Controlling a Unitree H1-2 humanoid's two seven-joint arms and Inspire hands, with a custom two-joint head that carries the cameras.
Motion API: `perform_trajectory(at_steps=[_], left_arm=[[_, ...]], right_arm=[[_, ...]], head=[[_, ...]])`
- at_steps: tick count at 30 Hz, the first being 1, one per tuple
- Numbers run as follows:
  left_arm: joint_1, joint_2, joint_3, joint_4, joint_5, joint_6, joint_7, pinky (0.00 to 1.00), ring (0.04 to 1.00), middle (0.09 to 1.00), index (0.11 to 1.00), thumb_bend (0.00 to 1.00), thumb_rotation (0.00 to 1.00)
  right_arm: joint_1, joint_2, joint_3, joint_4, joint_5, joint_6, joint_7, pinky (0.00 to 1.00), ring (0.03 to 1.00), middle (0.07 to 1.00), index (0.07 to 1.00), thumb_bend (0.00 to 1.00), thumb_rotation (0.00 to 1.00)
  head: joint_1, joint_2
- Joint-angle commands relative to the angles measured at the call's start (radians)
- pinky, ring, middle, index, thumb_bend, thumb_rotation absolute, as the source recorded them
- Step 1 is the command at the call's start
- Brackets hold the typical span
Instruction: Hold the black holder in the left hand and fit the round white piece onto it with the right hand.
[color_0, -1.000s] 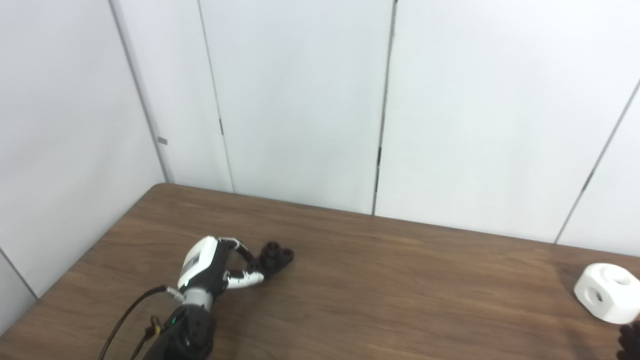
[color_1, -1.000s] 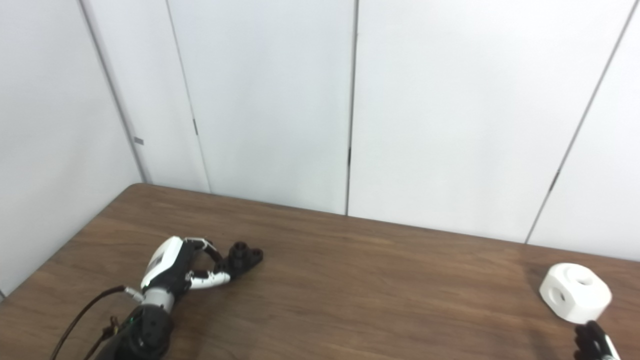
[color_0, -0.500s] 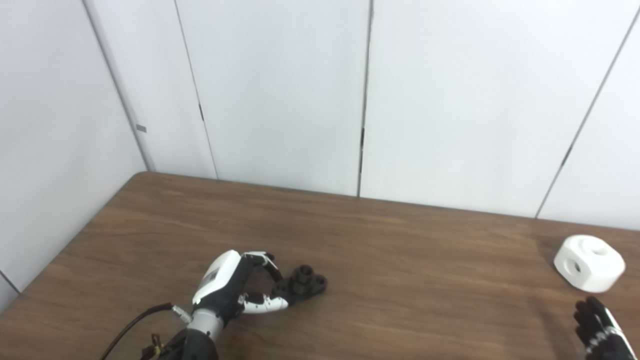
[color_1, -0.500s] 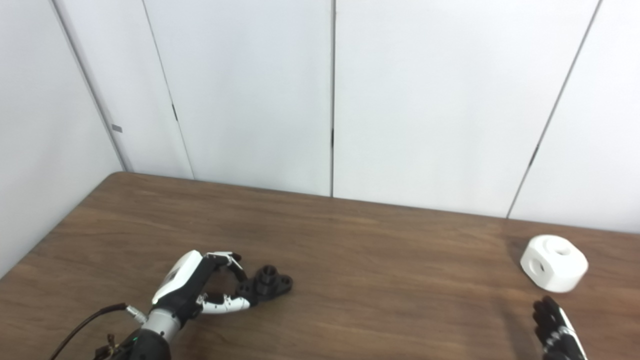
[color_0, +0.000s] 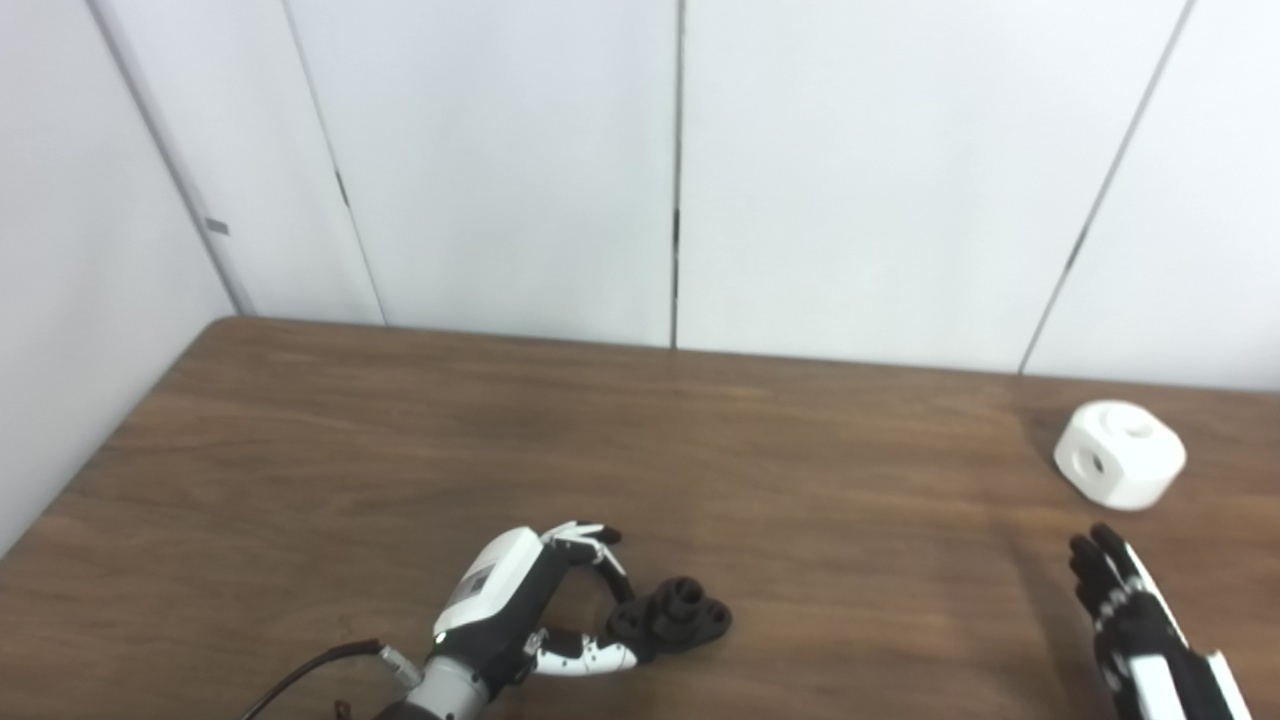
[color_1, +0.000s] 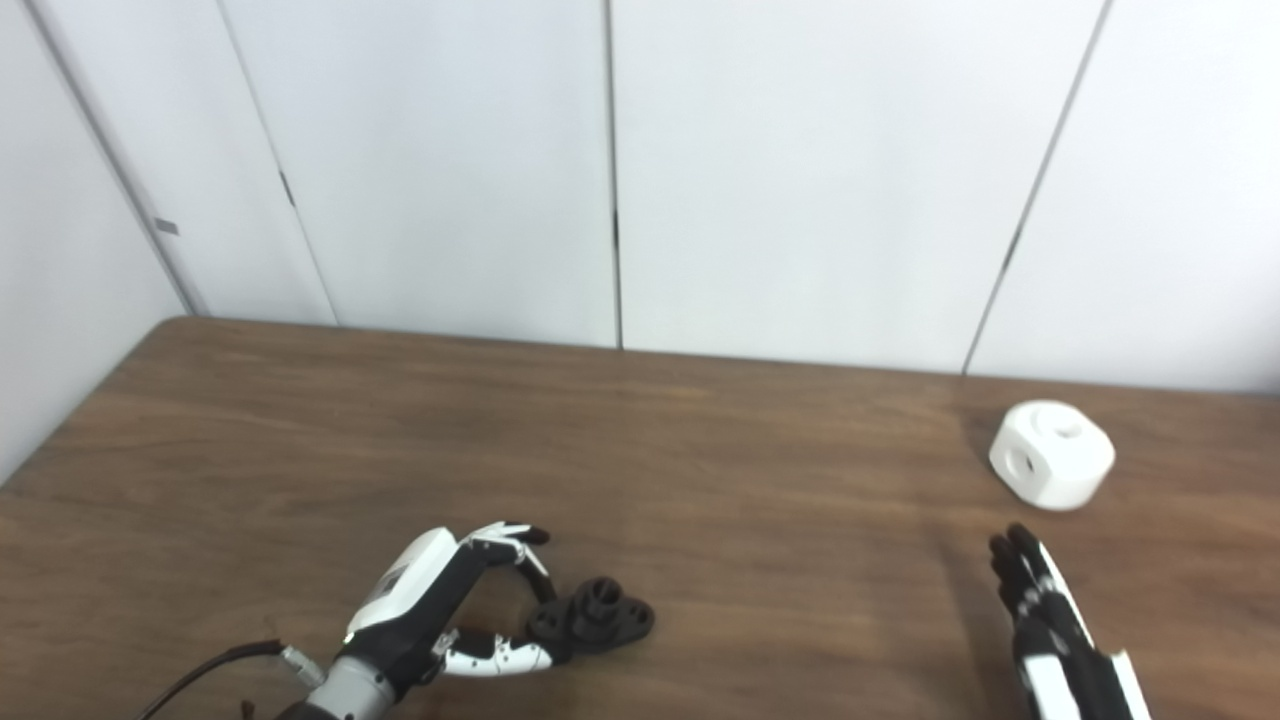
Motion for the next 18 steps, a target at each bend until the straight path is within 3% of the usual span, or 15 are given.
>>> perform_trajectory(at_steps=[1,9,18], left_arm=[[0.031,-0.006,-0.020,-0.003,-0.006,-0.019,-0.026,0.83,0.903,0.840,0.487,0.51,0.04],[0.084,0.006,-0.022,-0.025,-0.035,-0.070,-0.070,0.83,0.922,0.853,0.487,0.51,0.04],[0.064,0.073,-0.026,-0.052,0.067,-0.026,-0.167,0.81,0.914,0.844,0.487,0.52,0.04]], right_arm=[[0.028,0.042,0.018,0.004,-0.004,0.006,-0.017,1.00,0.964,0.931,0.943,0.60,0.86],[0.039,0.046,0.037,-0.054,-0.032,0.059,-0.045,1.00,0.966,0.928,0.944,0.63,0.86],[0.039,0.042,0.051,-0.124,-0.031,0.132,-0.075,1.00,0.969,0.930,0.945,0.61,0.86]], head=[[-0.009,0.008],[-0.054,0.061],[-0.068,0.124]])
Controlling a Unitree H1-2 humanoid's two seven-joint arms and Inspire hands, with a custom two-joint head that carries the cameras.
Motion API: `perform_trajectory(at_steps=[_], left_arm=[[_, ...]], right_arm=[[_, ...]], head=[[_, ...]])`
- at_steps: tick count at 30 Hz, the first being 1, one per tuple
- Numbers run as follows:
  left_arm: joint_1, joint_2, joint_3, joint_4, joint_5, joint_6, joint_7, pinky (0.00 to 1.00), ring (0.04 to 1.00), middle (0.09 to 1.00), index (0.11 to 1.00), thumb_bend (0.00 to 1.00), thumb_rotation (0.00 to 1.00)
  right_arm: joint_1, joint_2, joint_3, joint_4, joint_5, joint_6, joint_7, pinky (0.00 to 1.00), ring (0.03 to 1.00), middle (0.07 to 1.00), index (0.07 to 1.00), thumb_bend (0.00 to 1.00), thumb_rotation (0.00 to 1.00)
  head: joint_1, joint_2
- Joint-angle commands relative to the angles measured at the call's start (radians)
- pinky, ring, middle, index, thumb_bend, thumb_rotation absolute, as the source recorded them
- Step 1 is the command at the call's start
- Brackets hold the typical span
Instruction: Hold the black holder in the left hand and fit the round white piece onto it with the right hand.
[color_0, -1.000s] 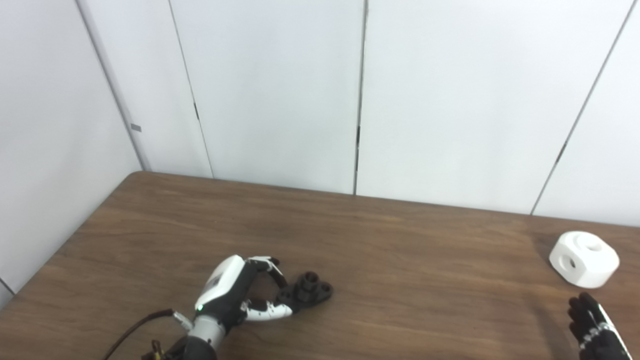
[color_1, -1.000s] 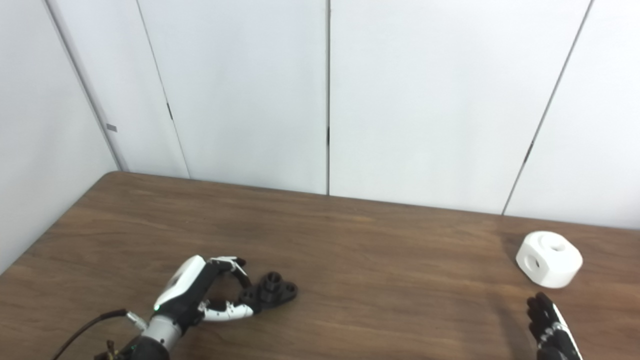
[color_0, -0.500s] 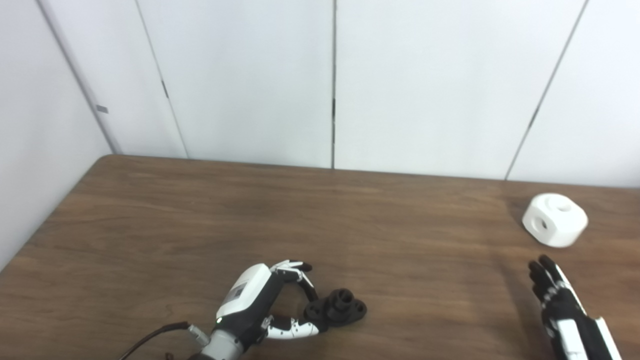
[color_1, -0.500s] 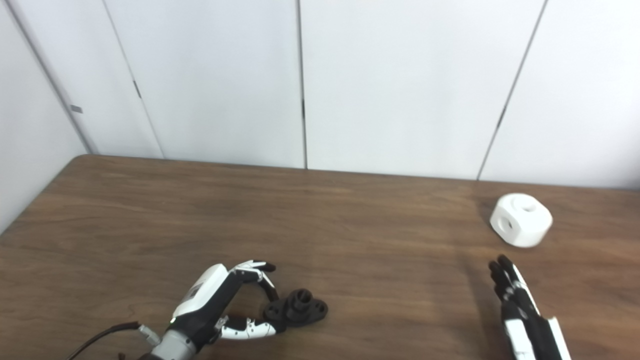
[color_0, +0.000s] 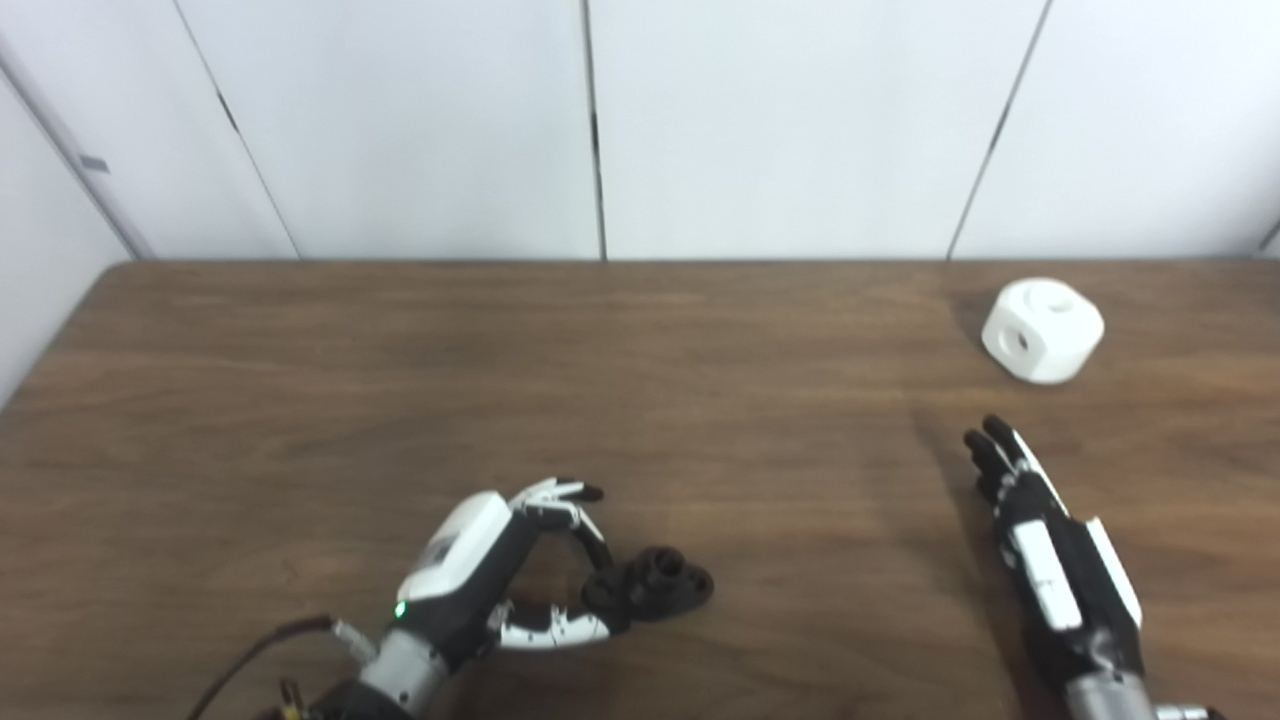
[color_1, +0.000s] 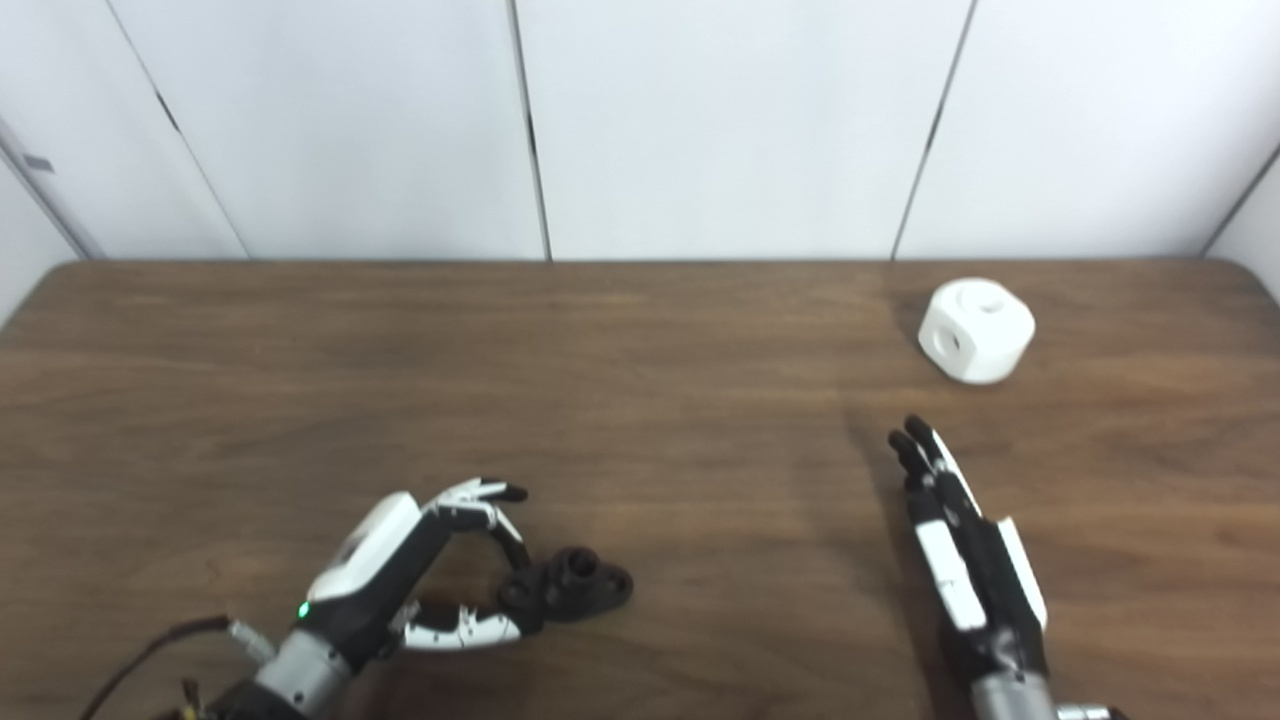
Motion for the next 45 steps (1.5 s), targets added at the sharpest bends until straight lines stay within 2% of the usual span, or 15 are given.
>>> perform_trajectory(at_steps=[1,7,13,21,26,28,29,31,33,35,39,43,45], left_arm=[[0.016,0.041,-0.015,0.000,0.050,0.061,-0.081,0.81,0.914,0.842,0.487,0.52,0.04],[0.006,0.069,-0.006,-0.006,0.192,0.057,-0.126,0.83,0.884,0.810,0.487,0.52,0.05],[0.007,0.037,0.000,-0.016,0.346,0.072,-0.167,0.84,0.871,0.802,0.488,0.52,0.05],[0.022,-0.006,0.025,-0.013,0.463,0.048,-0.186,0.83,0.866,0.791,0.489,0.52,0.05],[0.028,-0.027,0.033,-0.012,0.496,0.035,-0.193,0.83,0.868,0.796,0.489,0.52,0.05],[0.030,-0.034,0.039,-0.008,0.493,0.030,-0.189,0.83,0.864,0.793,0.489,0.52,0.05],[0.030,-0.036,0.041,-0.002,0.489,0.027,-0.185,0.83,0.864,0.793,0.489,0.52,0.05],[0.032,-0.041,0.050,0.008,0.473,0.019,-0.176,0.82,0.863,0.789,0.489,0.52,0.05],[0.033,-0.045,0.058,0.023,0.455,0.005,-0.158,0.82,0.861,0.784,0.488,0.52,0.05],[0.033,-0.048,0.063,0.035,0.444,-0.006,-0.145,0.81,0.857,0.779,0.488,0.52,0.05],[0.037,-0.054,0.069,0.060,0.428,-0.028,-0.115,0.80,0.855,0.777,0.488,0.52,0.05],[0.048,-0.054,0.074,0.062,0.406,-0.042,-0.094,0.79,0.846,0.772,0.487,0.52,0.05],[0.053,-0.052,0.078,0.053,0.397,-0.038,-0.104,0.79,0.846,0.775,0.487,0.52,0.05]], right_arm=[[0.017,0.032,0.001,-0.052,0.002,0.005,-0.013,1.00,0.968,0.928,0.944,0.62,0.87],[0.022,0.021,-0.002,-0.087,0.020,0.036,-0.014,1.00,0.968,0.925,0.944,0.60,0.87],[0.025,0.009,-0.005,-0.099,0.027,0.048,-0.011,1.00,0.973,0.928,0.943,0.61,0.86],[0.028,0.001,-0.008,-0.113,0.035,0.057,-0.006,1.00,0.963,0.926,0.942,0.60,0.86],[0.030,-0.004,-0.014,-0.115,0.041,0.062,-0.006,1.00,0.966,0.930,0.945,0.58,0.85],[0.030,-0.005,-0.017,-0.130,0.039,0.101,-0.012,1.00,0.954,0.918,0.913,0.60,0.69],[0.030,-0.005,-0.020,-0.146,0.051,0.141,-0.015,1.00,0.953,0.916,0.906,0.61,0.65],[0.028,-0.003,-0.029,-0.175,0.070,0.199,-0.021,1.00,0.968,0.933,0.897,0.67,0.50],[0.014,-0.006,-0.038,-0.206,0.063,0.243,-0.032,1.00,0.969,0.934,0.894,0.69,0.43],[-0.005,-0.018,-0.044,-0.227,0.030,0.269,-0.046,0.97,0.968,0.932,0.896,0.70,0.40],[-0.052,-0.054,-0.062,-0.243,-0.058,0.320,-0.068,0.98,0.964,0.928,0.897,0.73,0.33],[-0.106,-0.109,-0.087,-0.254,-0.141,0.390,-0.076,0.91,0.938,0.928,0.886,0.81,0.32],[-0.129,-0.130,-0.098,-0.250,-0.160,0.399,-0.075,0.87,0.913,0.912,0.881,0.82,0.33]], head=[[-0.003,0.011],[-0.005,0.031],[0.010,0.039],[0.006,0.043],[0.014,0.040],[0.014,0.040],[0.002,0.034],[-0.006,0.030],[-0.042,0.018],[-0.063,0.009],[-0.113,-0.013],[-0.177,-0.019],[-0.199,-0.023]])
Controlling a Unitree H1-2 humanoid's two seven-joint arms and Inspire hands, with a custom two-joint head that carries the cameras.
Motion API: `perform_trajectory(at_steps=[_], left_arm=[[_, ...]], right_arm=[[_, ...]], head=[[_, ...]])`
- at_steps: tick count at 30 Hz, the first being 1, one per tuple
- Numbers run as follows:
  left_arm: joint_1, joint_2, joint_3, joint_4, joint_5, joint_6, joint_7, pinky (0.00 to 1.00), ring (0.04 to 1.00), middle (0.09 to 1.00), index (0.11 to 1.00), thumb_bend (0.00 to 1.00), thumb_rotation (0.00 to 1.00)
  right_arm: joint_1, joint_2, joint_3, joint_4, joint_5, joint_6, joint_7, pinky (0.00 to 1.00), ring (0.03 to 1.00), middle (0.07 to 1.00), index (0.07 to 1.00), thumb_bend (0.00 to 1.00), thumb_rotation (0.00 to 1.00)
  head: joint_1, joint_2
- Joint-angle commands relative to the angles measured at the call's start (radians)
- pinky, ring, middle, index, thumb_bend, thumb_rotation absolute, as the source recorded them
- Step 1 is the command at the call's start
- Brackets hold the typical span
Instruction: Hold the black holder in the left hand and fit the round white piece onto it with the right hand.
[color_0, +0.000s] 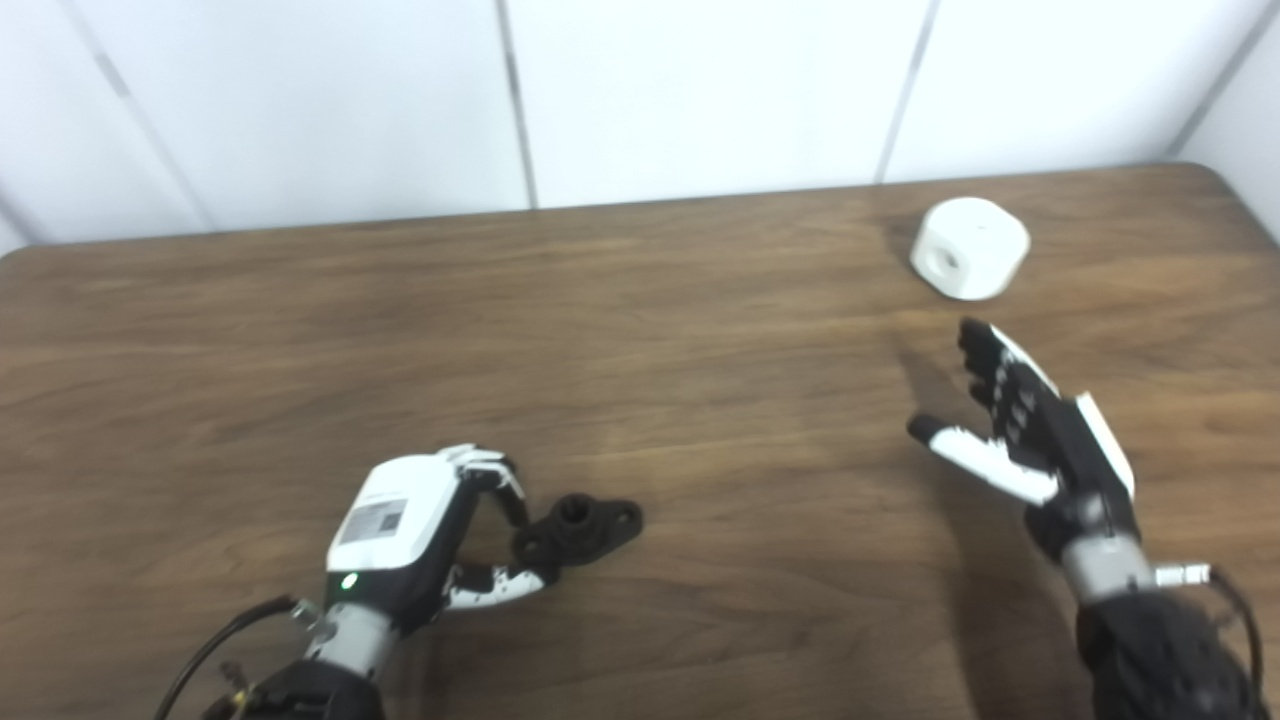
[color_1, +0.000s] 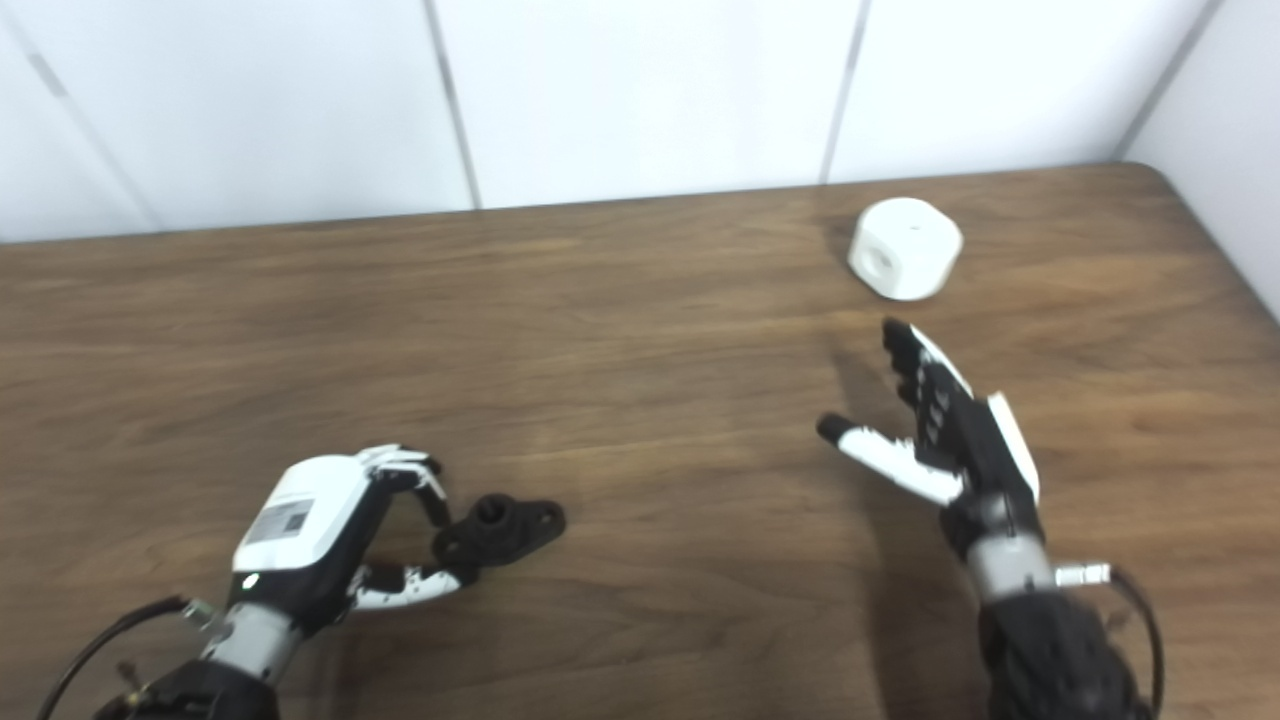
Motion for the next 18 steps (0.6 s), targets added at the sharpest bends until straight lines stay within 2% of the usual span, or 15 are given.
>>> perform_trajectory(at_steps=[1,8,13,18], left_arm=[[0.027,0.018,0.016,0.034,-0.004,0.028,-0.041,0.80,0.847,0.777,0.487,0.52,0.05],[0.031,0.025,0.049,0.010,-0.084,0.047,-0.068,0.78,0.851,0.783,0.487,0.52,0.04],[0.031,0.030,0.065,-0.004,-0.092,0.060,-0.097,0.78,0.854,0.787,0.488,0.52,0.04],[0.035,0.039,0.073,-0.002,-0.103,0.050,-0.091,0.77,0.853,0.784,0.488,0.52,0.04]], right_arm=[[-0.035,-0.021,-0.018,-0.032,-0.018,-0.006,-0.005,0.88,0.911,0.910,0.881,0.82,0.32],[-0.131,-0.059,-0.027,0.000,-0.085,0.025,-0.007,0.90,0.921,0.911,0.865,0.83,0.32],[-0.216,-0.066,-0.029,0.049,-0.144,0.061,-0.018,0.94,0.933,0.916,0.859,0.82,0.35],[-0.293,-0.070,-0.028,0.102,-0.213,0.067,-0.017,0.94,0.928,0.909,0.851,0.81,0.35]], head=[[-0.019,-0.005],[-0.094,-0.029],[-0.112,-0.040],[-0.123,-0.050]])
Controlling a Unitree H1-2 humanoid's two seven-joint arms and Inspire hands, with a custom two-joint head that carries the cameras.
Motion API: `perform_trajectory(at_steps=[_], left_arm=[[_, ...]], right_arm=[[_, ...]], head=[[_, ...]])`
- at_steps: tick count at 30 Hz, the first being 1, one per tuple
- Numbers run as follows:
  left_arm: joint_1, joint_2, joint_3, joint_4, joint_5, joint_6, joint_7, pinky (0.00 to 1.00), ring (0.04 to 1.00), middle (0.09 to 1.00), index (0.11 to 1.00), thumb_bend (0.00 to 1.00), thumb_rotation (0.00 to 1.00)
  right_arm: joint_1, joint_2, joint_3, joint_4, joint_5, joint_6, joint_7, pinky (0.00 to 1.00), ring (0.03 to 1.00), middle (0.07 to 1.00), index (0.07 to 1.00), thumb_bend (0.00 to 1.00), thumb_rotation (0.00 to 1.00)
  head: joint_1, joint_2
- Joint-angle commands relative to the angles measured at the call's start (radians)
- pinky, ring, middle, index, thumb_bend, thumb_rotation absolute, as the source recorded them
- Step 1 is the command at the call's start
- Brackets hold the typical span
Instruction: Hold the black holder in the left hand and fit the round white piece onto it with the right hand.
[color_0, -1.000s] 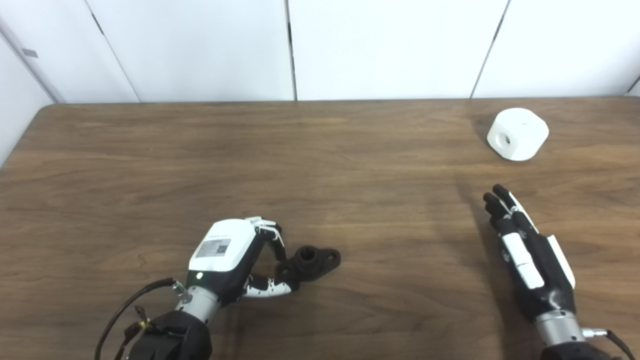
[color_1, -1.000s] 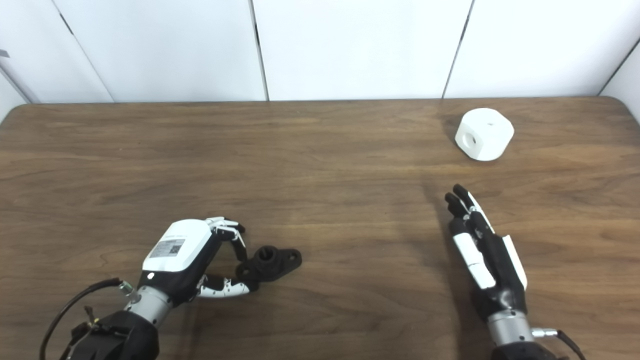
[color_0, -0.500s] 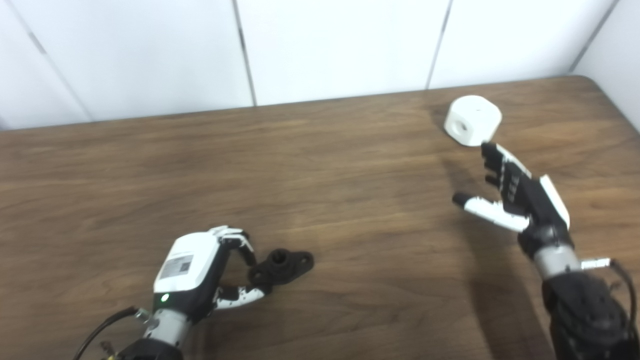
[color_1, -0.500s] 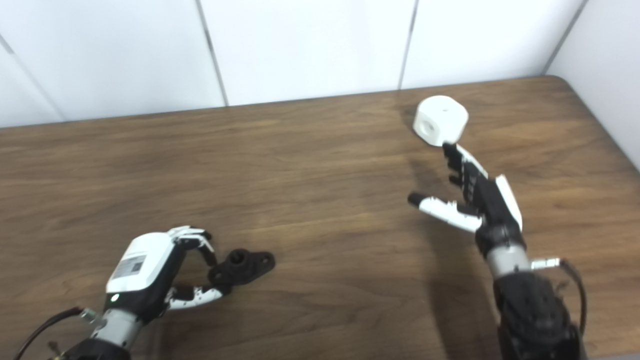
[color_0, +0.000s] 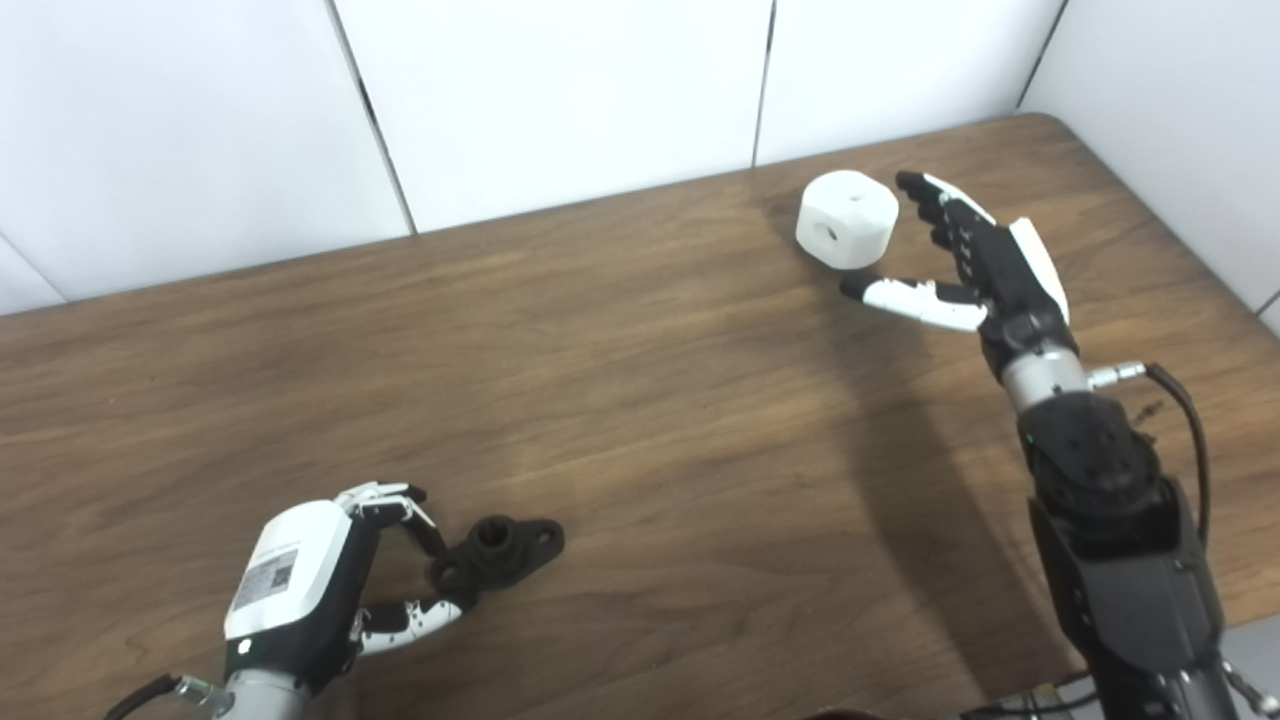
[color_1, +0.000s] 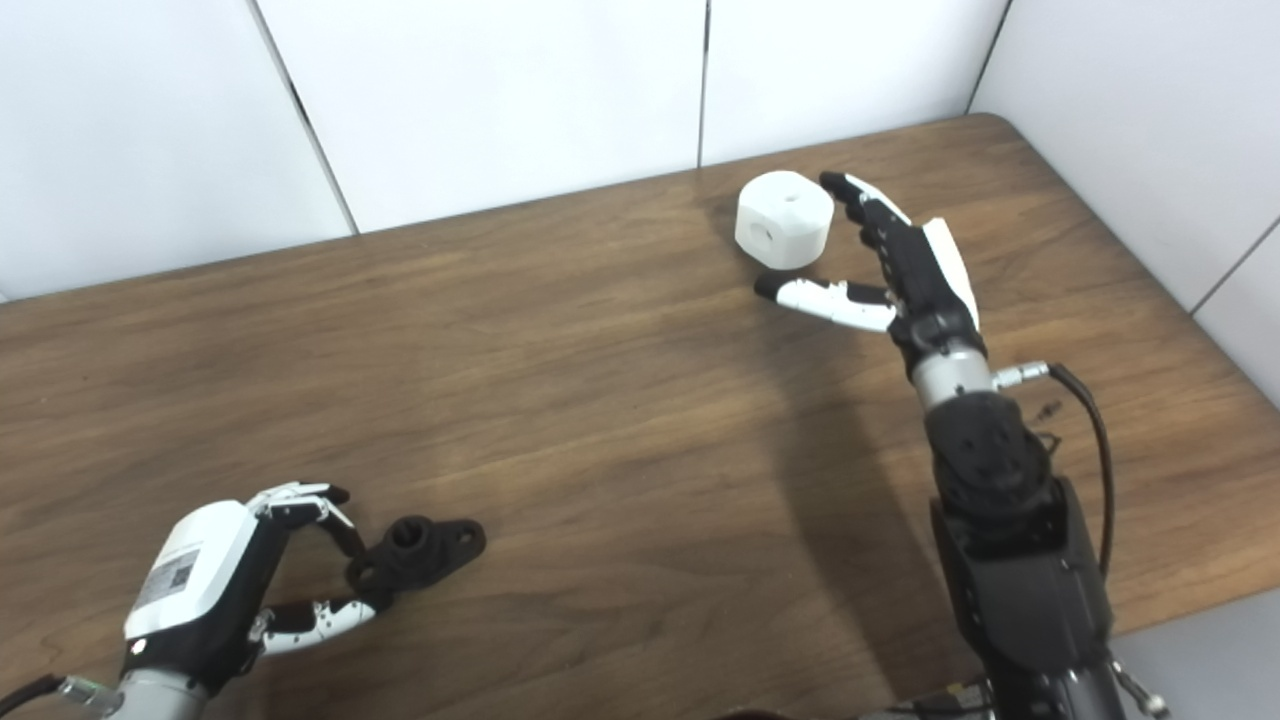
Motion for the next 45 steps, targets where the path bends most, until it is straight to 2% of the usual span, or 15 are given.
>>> perform_trajectory(at_steps=[1,9,20,23,27,35,45], left_arm=[[0.034,0.030,0.014,0.024,-0.001,0.041,-0.048,0.77,0.853,0.784,0.488,0.52,0.04],[0.038,0.032,0.018,0.022,-0.003,0.050,-0.053,0.79,0.861,0.793,0.488,0.52,0.04],[0.049,0.033,0.020,0.017,-0.014,0.042,-0.044,0.78,0.859,0.794,0.488,0.52,0.04],[0.049,0.032,0.019,0.015,-0.013,0.044,-0.048,0.79,0.860,0.795,0.488,0.52,0.04],[0.051,0.032,0.019,0.020,-0.015,0.038,-0.040,0.78,0.856,0.793,0.488,0.52,0.04],[0.053,0.033,0.019,0.024,-0.014,0.036,-0.035,0.78,0.855,0.793,0.488,0.52,0.04],[0.055,0.034,0.018,0.028,-0.015,0.035,-0.026,0.79,0.859,0.794,0.488,0.52,0.04]], right_arm=[[-0.062,-0.027,-0.007,0.002,-0.039,-0.006,-0.013,0.94,0.928,0.909,0.851,0.81,0.35],[-0.168,-0.019,-0.021,0.106,-0.068,-0.005,-0.002,0.90,0.927,0.921,0.861,0.81,0.35],[-0.273,-0.043,0.012,0.271,-0.114,-0.010,-0.019,0.93,0.954,0.949,0.855,0.83,0.34],[-0.292,-0.057,0.030,0.310,-0.141,-0.012,-0.027,0.94,0.951,0.946,0.854,0.83,0.36],[-0.312,-0.068,0.054,0.362,-0.202,-0.007,-0.038,0.91,0.930,0.923,0.821,0.87,0.37],[-0.331,-0.055,0.059,0.410,-0.319,-0.005,-0.024,0.86,0.962,0.959,0.808,0.95,0.34],[-0.346,-0.050,0.045,0.438,-0.417,-0.005,0.006,0.97,0.999,0.981,0.834,0.98,0.33]], head=[[-0.004,-0.001],[-0.010,-0.009],[-0.013,-0.015],[-0.013,-0.015],[-0.014,-0.016],[-0.015,-0.018],[-0.017,-0.024]])
